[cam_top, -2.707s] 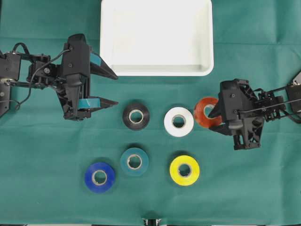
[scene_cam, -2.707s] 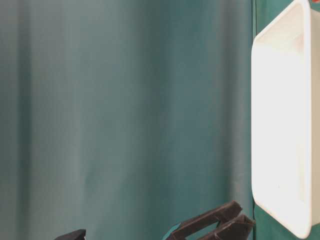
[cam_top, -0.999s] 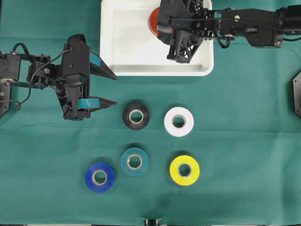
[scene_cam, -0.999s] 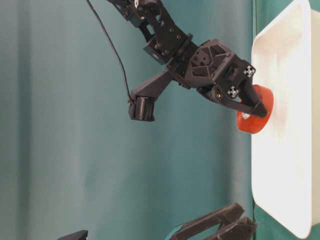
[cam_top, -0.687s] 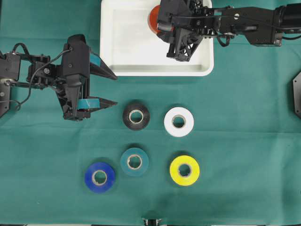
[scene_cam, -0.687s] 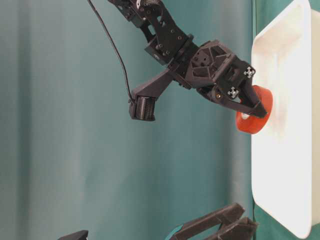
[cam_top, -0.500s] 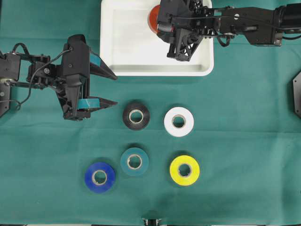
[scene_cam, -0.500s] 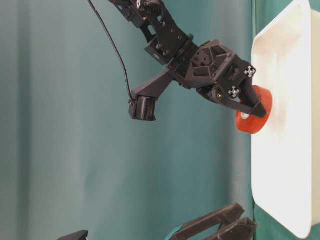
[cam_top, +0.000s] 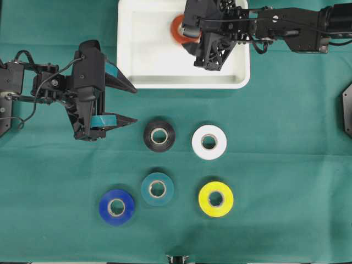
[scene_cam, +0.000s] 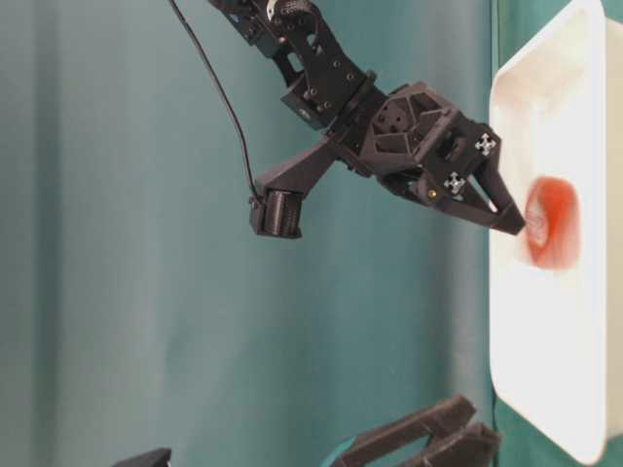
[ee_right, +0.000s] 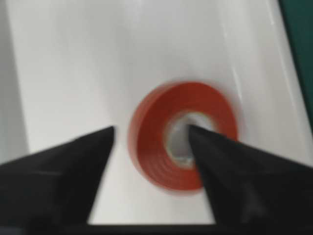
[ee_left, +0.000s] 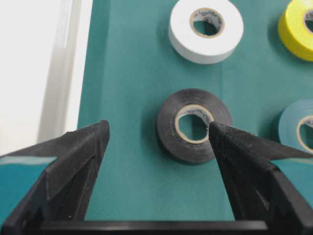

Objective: Put the tape alternately from left to right into the white case.
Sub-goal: 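Lift the red tape roll and carry it into the white tray, then open the right gripper to release the red roll, withdraw right, then move the left gripper down over the teal tape roll, then close the left gripper on the teal tape roll's rim, then lift the teal roll and carry it into the white tray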

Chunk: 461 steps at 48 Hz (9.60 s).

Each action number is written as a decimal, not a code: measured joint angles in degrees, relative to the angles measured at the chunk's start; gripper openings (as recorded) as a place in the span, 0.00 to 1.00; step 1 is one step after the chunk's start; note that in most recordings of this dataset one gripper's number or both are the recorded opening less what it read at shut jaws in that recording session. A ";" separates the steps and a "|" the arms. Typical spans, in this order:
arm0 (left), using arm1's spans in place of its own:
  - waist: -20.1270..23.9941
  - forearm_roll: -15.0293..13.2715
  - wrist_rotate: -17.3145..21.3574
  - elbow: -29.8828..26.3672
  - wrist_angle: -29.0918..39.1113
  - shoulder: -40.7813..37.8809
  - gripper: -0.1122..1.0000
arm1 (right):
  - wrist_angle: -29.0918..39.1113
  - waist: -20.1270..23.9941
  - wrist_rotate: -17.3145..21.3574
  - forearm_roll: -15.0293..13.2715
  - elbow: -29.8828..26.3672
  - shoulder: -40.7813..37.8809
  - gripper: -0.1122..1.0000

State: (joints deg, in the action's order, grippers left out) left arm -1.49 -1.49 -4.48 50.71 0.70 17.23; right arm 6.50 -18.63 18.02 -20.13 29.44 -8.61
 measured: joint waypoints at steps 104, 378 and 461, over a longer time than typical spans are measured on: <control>0.00 0.00 0.00 0.09 0.00 0.09 0.87 | -8.61 15.03 4.83 0.09 30.23 32.70 0.74; -22.94 0.09 0.62 -20.92 10.90 -24.61 0.33 | -9.93 15.12 5.01 0.18 33.93 31.55 0.74; 13.62 0.26 21.45 -10.55 17.75 -11.87 0.33 | -11.25 15.12 5.71 0.18 34.80 31.55 0.74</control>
State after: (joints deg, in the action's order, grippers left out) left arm 12.13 -1.23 16.96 40.17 18.46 5.36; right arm -4.75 -3.52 23.73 -19.95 64.25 22.94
